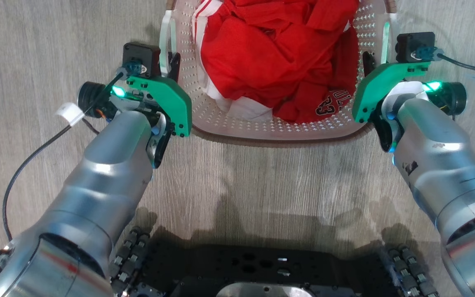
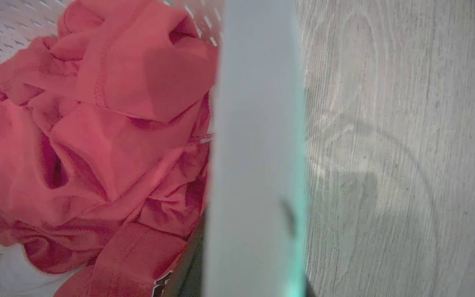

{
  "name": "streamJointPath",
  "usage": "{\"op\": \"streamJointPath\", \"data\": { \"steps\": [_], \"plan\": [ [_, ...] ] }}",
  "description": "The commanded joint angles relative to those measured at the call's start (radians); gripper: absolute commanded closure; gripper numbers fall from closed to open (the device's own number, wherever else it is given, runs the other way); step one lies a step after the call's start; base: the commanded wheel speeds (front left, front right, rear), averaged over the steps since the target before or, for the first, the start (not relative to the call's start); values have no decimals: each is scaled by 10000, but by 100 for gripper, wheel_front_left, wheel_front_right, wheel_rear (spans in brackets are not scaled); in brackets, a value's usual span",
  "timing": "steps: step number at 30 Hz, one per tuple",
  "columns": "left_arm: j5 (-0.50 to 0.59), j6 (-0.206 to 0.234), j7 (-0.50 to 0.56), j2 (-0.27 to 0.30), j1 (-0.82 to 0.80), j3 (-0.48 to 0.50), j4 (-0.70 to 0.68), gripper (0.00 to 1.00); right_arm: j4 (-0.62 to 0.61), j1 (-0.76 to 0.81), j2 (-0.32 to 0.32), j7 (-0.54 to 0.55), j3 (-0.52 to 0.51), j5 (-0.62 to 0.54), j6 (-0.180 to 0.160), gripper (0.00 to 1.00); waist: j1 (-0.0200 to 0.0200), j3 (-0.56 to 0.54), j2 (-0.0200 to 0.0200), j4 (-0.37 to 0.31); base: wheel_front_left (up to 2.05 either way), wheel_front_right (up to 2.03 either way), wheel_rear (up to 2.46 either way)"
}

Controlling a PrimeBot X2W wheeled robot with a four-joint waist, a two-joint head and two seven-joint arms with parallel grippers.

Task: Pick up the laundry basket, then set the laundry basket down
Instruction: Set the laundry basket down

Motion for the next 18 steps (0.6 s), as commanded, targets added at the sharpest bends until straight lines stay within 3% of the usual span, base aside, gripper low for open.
{"op": "streamJointPath", "data": {
  "steps": [1, 4, 5, 6, 7, 8, 9, 11, 12, 18],
  "plan": [
    [203, -68, -125, 279, -45, 242, -171, 100, -14, 471, 186, -77, 57, -420, 69, 100, 0, -16, -1, -12, 0, 0, 0],
    [290, -56, -125, 279, -1, 353, -196, 100, -14, 486, 211, -103, -258, -766, 69, 58, 0, -39, -1, -25, 0, 0, 0],
    [314, -49, -125, 279, 12, 388, -201, 100, -14, 497, 222, -105, -365, -875, 69, 55, 0, -44, -1, -28, 0, 0, 0],
    [348, 4, -125, 278, 32, 453, -178, 83, -14, 517, 247, -93, -574, -1090, 69, 50, 0, -55, -1, -33, 0, 0, 0],
    [321, 47, -126, 278, 59, 497, -139, 62, -14, 530, 260, -80, -677, -1196, 69, 24, 0, -65, -1, -38, 0, 0, 0],
    [278, 47, -126, 278, 93, 508, -88, 55, -14, 543, 274, -71, -779, -1300, 69, 0, 0, -78, -1, -46, 0, 0, 0],
    [249, 45, -126, 278, 115, 496, -50, 48, -14, 557, 288, -69, -884, -1401, 69, 0, 0, -94, -1, -51, 0, 0, 0],
    [172, 65, -126, 278, 146, 482, 11, 7, -14, 580, 311, -76, -1088, -1612, 69, 0, 0, -134, -1, -58, 0, 0, 0],
    [140, 69, -126, 278, 161, 463, 31, 0, -14, 595, 320, -82, -1190, -1717, 69, 0, 0, -161, -1, -56, 0, 0, 0],
    [-36, 162, -126, 278, 246, 411, 136, 0, -14, 621, 373, -137, -1794, -2310, 69, 0, 0, -370, -1, -64, 0, 0, 0]
  ]
}}
